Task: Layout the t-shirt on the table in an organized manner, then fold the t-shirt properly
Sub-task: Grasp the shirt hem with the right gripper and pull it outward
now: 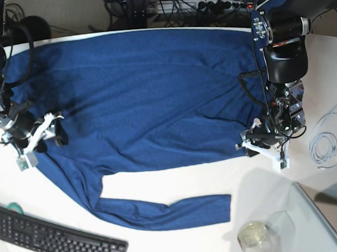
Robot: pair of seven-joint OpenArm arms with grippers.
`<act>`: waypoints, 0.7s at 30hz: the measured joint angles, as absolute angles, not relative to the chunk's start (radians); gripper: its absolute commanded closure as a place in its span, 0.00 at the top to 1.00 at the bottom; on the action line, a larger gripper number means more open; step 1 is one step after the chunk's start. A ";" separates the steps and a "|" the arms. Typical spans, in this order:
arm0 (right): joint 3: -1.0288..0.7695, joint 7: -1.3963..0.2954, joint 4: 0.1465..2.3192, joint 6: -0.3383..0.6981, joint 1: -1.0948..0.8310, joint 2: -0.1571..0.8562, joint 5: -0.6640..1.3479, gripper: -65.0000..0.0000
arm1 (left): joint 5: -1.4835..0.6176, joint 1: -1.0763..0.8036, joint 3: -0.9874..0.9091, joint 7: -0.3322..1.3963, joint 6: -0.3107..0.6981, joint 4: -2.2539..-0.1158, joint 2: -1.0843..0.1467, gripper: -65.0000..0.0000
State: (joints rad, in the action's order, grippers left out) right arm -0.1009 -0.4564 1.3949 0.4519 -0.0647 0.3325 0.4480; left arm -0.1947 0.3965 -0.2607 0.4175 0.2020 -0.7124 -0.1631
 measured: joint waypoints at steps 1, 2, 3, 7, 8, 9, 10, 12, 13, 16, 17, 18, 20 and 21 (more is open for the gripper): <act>-0.101 -0.456 1.395 0.452 -0.065 0.334 0.448 0.58 | -0.195 0.399 -0.261 0.410 0.202 -0.712 -0.162 0.51; -0.101 -0.458 1.395 0.452 -0.065 0.335 0.448 0.58 | -0.195 0.402 -0.268 0.410 0.202 -0.713 -0.163 0.48; -0.101 -0.457 1.395 0.452 -0.065 0.335 0.448 0.58 | -0.197 0.405 -0.275 0.408 0.202 -0.713 -0.164 0.42; -0.101 -0.455 1.395 0.452 -0.076 0.332 0.447 0.58 | -0.188 0.409 -0.281 0.406 0.200 -0.713 -0.173 0.10; -0.101 -0.456 1.395 0.452 -0.079 0.332 0.447 0.58 | -0.187 0.410 -0.281 0.407 0.198 -0.713 -0.172 0.03; -0.101 -0.458 1.395 0.452 -0.079 0.333 0.447 0.58 | -0.188 0.413 -0.280 0.408 0.199 -0.713 -0.170 0.00; -0.101 -0.455 1.395 0.452 -0.081 0.333 0.448 0.58 | -0.191 0.422 -0.278 0.407 0.199 -0.708 -0.169 0.00; -0.101 -0.455 1.395 0.452 -0.086 0.332 0.447 0.58 | -0.191 0.440 -0.278 0.407 0.200 -0.696 -0.167 0.00; -0.101 -0.454 1.395 0.452 -0.090 0.332 0.448 0.58 | -0.191 0.449 -0.278 0.405 0.202 -0.687 -0.167 0.00; -0.101 -0.457 1.395 0.452 -0.093 0.333 0.447 0.58 | -0.192 0.461 -0.278 0.408 0.201 -0.670 -0.170 0.00; -0.101 -0.453 1.395 0.452 -0.094 0.333 0.448 0.58 | -0.188 0.466 -0.278 0.409 0.200 -0.665 -0.170 0.00; -0.101 -0.454 1.396 0.452 -0.096 0.332 0.448 0.58 | -0.189 0.469 -0.278 0.408 0.198 -0.665 -0.169 0.00; -0.101 -0.452 1.398 0.452 -0.102 0.332 0.448 0.58 | -0.194 0.482 -0.278 0.407 0.198 -0.665 -0.167 0.00; -0.096 -0.453 1.399 0.452 -0.107 0.333 0.448 0.58 | -0.194 0.488 -0.278 0.407 0.198 -0.668 -0.167 0.00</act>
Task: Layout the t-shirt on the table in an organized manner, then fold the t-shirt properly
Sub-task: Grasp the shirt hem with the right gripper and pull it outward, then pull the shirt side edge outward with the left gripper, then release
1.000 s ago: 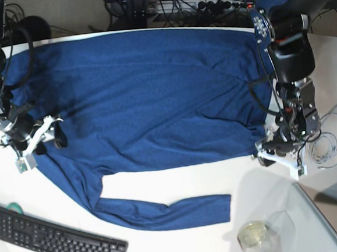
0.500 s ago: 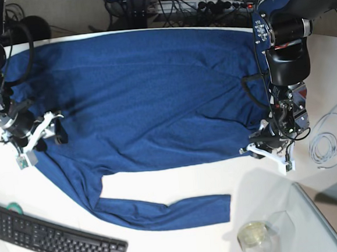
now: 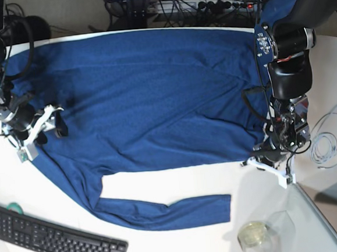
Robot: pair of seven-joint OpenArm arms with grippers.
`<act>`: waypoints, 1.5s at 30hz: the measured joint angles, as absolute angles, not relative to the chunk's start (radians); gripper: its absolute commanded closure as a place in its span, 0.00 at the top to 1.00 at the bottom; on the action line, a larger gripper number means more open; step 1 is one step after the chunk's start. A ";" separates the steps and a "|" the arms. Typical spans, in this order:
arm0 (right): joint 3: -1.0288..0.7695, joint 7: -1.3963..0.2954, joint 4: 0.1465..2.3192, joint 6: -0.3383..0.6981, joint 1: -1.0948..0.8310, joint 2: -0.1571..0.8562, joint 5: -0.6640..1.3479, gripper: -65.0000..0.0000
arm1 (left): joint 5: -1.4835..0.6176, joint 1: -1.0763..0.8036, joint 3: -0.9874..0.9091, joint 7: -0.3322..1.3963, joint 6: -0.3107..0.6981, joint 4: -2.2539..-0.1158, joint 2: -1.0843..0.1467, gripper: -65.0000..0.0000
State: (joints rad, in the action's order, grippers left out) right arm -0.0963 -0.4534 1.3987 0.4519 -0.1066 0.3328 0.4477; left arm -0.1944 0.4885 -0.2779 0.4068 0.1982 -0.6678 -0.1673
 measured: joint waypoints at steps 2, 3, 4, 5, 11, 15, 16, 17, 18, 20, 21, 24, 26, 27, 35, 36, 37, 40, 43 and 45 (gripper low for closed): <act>-0.033 -0.453 1.399 0.444 -0.109 0.349 0.444 0.58 | -0.196 0.505 -0.278 0.407 0.198 -0.668 -0.166 0.00; -0.004 -0.458 1.399 0.445 -0.109 0.350 0.445 0.58 | -0.199 0.511 -0.278 0.407 0.198 -0.668 -0.166 0.00; 0.020 -0.454 1.399 0.445 -0.109 0.344 0.447 0.58 | -0.199 0.516 -0.278 0.406 0.198 -0.668 -0.164 0.00; 0.032 -0.456 1.399 0.445 -0.109 0.339 0.448 0.58 | -0.199 0.517 -0.278 0.406 0.199 -0.670 -0.163 0.00; 0.090 -0.454 1.399 0.449 -0.101 0.355 0.447 0.58 | -0.196 0.541 -0.280 0.407 0.193 -0.667 -0.152 0.00; 0.185 -0.454 1.399 0.448 -0.084 0.345 0.448 0.58 | -0.200 0.550 -0.279 0.385 0.203 -0.667 -0.134 0.00; 0.201 -0.452 1.399 0.449 -0.081 0.344 0.448 0.58 | -0.204 0.546 -0.279 0.362 0.201 -0.667 -0.133 0.00; 0.211 -0.451 1.399 0.449 -0.081 0.344 0.448 0.58 | -0.205 0.543 -0.280 0.345 0.193 -0.667 -0.131 0.00; 0.218 -0.451 1.399 0.449 -0.078 0.344 0.448 0.58 | -0.214 0.542 -0.281 0.333 0.190 -0.667 -0.131 0.00; 0.230 -0.455 1.399 0.449 -0.070 0.346 0.448 0.58 | -0.216 0.542 -0.281 0.318 0.183 -0.661 -0.127 0.00; 0.238 -0.454 1.399 0.449 -0.063 0.346 0.447 0.58 | -0.218 0.545 -0.278 0.309 0.155 -0.647 -0.123 0.00; 0.258 -0.453 1.399 0.448 -0.048 0.344 0.448 0.58 | -0.221 0.545 -0.274 0.310 0.138 -0.616 -0.117 0.00; 0.265 -0.453 1.399 0.448 -0.044 0.343 0.448 0.58 | -0.216 0.540 -0.275 0.267 0.133 -0.609 -0.120 0.00; 0.266 -0.453 1.399 0.448 -0.045 0.344 0.448 0.58 | -0.217 0.538 -0.274 0.241 0.130 -0.609 -0.122 0.00; 0.266 -0.454 1.399 0.448 -0.046 0.344 0.448 0.58 | -0.221 0.537 -0.275 0.213 0.130 -0.611 -0.122 0.70; 0.266 -0.457 1.404 0.448 -0.047 0.344 0.447 0.58 | -0.221 0.537 -0.276 0.213 0.130 -0.612 -0.122 0.81; 0.266 -0.457 1.413 0.448 -0.049 0.344 0.448 0.58 | -0.224 0.537 -0.277 0.212 0.130 -0.613 -0.122 0.90; 0.266 -0.453 1.446 0.448 -0.060 0.343 0.448 0.58 | -0.223 0.518 -0.278 0.217 0.130 -0.660 -0.120 0.98; 0.267 -0.458 1.468 0.448 -0.065 0.343 0.445 0.58 | -0.229 0.392 -0.275 0.229 0.121 -0.866 -0.097 0.86; 0.265 -0.457 1.473 0.448 -0.062 0.341 0.449 0.58 | -0.224 0.261 -0.271 0.284 0.131 -1.024 -0.074 0.60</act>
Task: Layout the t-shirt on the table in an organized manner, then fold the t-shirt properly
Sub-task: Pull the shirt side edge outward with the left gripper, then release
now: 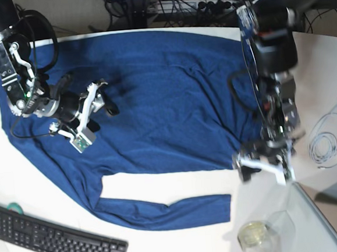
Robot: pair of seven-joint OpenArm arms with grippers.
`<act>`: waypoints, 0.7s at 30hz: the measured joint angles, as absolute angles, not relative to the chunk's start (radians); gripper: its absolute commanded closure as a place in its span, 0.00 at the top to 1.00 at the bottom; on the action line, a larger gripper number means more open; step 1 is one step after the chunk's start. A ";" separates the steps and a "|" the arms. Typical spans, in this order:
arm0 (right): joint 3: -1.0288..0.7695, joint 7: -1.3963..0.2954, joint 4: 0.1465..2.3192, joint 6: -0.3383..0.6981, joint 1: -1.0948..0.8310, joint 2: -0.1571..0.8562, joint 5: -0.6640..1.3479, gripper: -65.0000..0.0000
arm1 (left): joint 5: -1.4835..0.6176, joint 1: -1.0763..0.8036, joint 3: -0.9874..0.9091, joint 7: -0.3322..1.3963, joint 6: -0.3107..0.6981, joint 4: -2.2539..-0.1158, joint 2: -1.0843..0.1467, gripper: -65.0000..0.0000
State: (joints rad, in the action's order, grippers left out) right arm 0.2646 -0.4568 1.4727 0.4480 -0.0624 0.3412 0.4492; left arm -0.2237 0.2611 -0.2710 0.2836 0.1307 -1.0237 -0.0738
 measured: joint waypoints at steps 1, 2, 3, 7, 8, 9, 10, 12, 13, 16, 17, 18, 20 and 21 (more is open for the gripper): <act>0.262 -0.456 1.473 0.448 -0.062 0.341 0.450 0.58 | -0.215 0.186 -0.268 0.311 0.130 -1.090 -0.054 0.42; 0.261 -0.458 1.472 0.448 -0.060 0.340 0.446 0.58 | -0.218 0.132 -0.268 0.325 0.130 -1.133 -0.045 0.25; 0.260 -0.454 1.472 0.448 -0.059 0.341 0.448 0.58 | -0.208 0.073 -0.268 0.343 0.131 -1.172 -0.036 0.04; 0.260 -0.458 1.472 0.448 -0.056 0.344 0.447 0.58 | -0.210 -0.004 -0.279 0.332 0.127 -1.200 -0.052 0.00; 0.260 -0.457 1.472 0.448 -0.054 0.343 0.448 0.58 | -0.210 -0.004 -0.280 0.318 0.128 -1.193 -0.059 0.00; 0.260 -0.456 1.472 0.448 -0.053 0.343 0.448 0.58 | -0.213 -0.002 -0.280 0.307 0.127 -1.180 -0.069 0.00; 0.260 -0.456 1.472 0.448 -0.054 0.342 0.448 0.58 | -0.213 -0.002 -0.279 0.306 0.129 -1.162 -0.077 0.00; 0.260 -0.457 1.472 0.448 -0.054 0.343 0.448 0.58 | -0.212 -0.011 -0.278 0.318 0.128 -1.134 -0.081 0.00; 0.260 -0.457 1.472 0.448 -0.054 0.343 0.448 0.58 | -0.214 -0.028 -0.278 0.302 0.131 -1.132 -0.081 0.00; 0.262 -0.457 1.472 0.448 -0.054 0.341 0.448 0.58 | -0.219 -0.063 -0.275 0.295 0.136 -1.151 -0.095 0.00; 0.262 -0.457 1.471 0.448 -0.054 0.341 0.448 0.58 | -0.221 -0.069 -0.276 0.293 0.134 -1.153 -0.097 0.00; 0.261 -0.457 1.471 0.448 -0.054 0.341 0.447 0.58 | -0.221 -0.074 -0.276 0.289 0.134 -1.155 -0.097 0.00; 0.262 -0.458 1.471 0.448 -0.054 0.340 0.448 0.58 | -0.224 -0.090 -0.276 0.279 0.134 -1.159 -0.097 0.00; 0.261 -0.457 1.471 0.448 -0.055 0.340 0.447 0.58 | -0.224 -0.101 -0.276 0.277 0.134 -1.167 -0.097 0.00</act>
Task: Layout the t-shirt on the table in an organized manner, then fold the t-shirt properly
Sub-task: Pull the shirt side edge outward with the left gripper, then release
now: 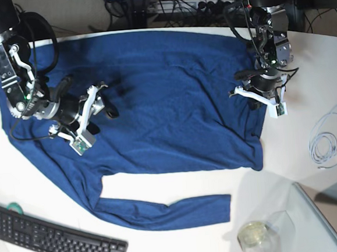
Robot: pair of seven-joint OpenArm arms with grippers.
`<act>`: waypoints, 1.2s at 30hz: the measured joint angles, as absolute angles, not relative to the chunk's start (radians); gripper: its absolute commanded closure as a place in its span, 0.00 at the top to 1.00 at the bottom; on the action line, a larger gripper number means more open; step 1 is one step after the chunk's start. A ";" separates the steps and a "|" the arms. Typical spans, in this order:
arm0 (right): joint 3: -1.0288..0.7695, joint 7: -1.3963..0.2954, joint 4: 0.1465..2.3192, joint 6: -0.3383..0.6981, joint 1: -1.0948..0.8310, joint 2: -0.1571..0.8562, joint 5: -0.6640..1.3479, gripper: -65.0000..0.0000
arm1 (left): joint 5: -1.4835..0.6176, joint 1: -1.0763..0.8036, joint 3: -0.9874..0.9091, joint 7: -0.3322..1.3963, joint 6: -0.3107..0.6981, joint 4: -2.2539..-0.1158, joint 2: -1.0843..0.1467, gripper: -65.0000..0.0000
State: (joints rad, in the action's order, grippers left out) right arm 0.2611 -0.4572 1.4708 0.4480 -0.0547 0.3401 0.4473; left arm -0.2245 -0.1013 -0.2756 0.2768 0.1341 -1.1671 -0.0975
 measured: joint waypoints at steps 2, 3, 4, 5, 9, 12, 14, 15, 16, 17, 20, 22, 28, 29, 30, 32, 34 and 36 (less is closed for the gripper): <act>0.261 -0.457 1.471 0.448 -0.057 0.341 0.446 0.58 | -0.224 -0.138 -0.275 0.286 0.134 -1.206 -0.097 0.00; 0.261 -0.458 1.471 0.448 -0.058 0.340 0.445 0.58 | -0.227 -0.160 -0.274 0.290 0.134 -1.232 -0.097 0.00; 0.261 -0.457 1.471 0.448 -0.059 0.340 0.448 0.58 | -0.220 -0.189 -0.275 0.304 0.134 -1.264 -0.095 0.00; 0.262 -0.457 1.471 0.448 -0.059 0.340 0.447 0.58 | -0.217 -0.215 -0.276 0.306 0.134 -1.289 -0.094 0.00; 0.262 -0.457 1.471 0.448 -0.059 0.341 0.448 0.58 | -0.213 -0.234 -0.276 0.334 0.130 -1.341 -0.095 0.00; 0.262 -0.457 1.471 0.448 -0.057 0.340 0.448 0.58 | -0.214 -0.204 -0.276 0.331 0.130 -1.357 -0.095 0.00; 0.262 -0.457 1.471 0.448 -0.056 0.341 0.448 0.58 | -0.215 -0.182 -0.276 0.333 0.130 -1.370 -0.095 0.00; 0.262 -0.456 1.471 0.448 -0.056 0.341 0.448 0.58 | -0.215 -0.172 -0.277 0.329 0.130 -1.375 -0.095 0.00; 0.262 -0.456 1.471 0.448 -0.056 0.340 0.448 0.58 | -0.214 -0.160 -0.278 0.330 0.130 -1.375 -0.095 0.00; 0.263 -0.457 1.471 0.448 -0.056 0.341 0.448 0.58 | -0.215 -0.142 -0.279 0.331 0.130 -1.372 -0.095 0.00; 0.264 -0.456 1.471 0.448 -0.059 0.341 0.449 0.58 | -0.212 -0.065 -0.278 0.330 0.130 -1.324 -0.093 0.00; 0.264 -0.457 1.471 0.448 -0.061 0.341 0.448 0.58 | -0.214 -0.002 -0.271 0.329 0.131 -1.263 -0.089 0.00; 0.181 -0.455 1.468 0.443 -0.064 0.323 0.453 0.58 | -0.212 0.080 -0.268 0.329 0.130 -1.114 -0.087 0.00; 0.131 -0.450 1.455 0.419 -0.061 0.308 0.458 0.58 | -0.212 0.066 -0.268 0.326 0.128 -1.115 -0.089 0.00; 0.072 -0.447 1.428 0.395 -0.048 0.294 0.462 0.58 | -0.210 0.049 -0.267 0.326 0.130 -1.115 -0.091 0.00; -0.016 -0.454 1.349 0.381 0.001 0.291 0.451 0.58 | -0.176 0.016 -0.275 0.326 0.131 -1.115 -0.089 0.00; -0.059 -0.452 1.248 0.366 0.071 0.306 0.442 0.58 | -0.164 -0.012 -0.279 0.296 0.131 -1.116 -0.095 0.00; -0.083 -0.442 1.117 0.366 0.154 0.314 0.447 0.58 | -0.164 -0.015 -0.279 0.301 0.131 -1.118 -0.100 0.00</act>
State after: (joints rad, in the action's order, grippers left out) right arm -0.0834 -0.4416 1.1172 0.3664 0.1543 0.3141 0.4473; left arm -0.1642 -0.0147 -0.2787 0.3008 0.1310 -1.1179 -0.0998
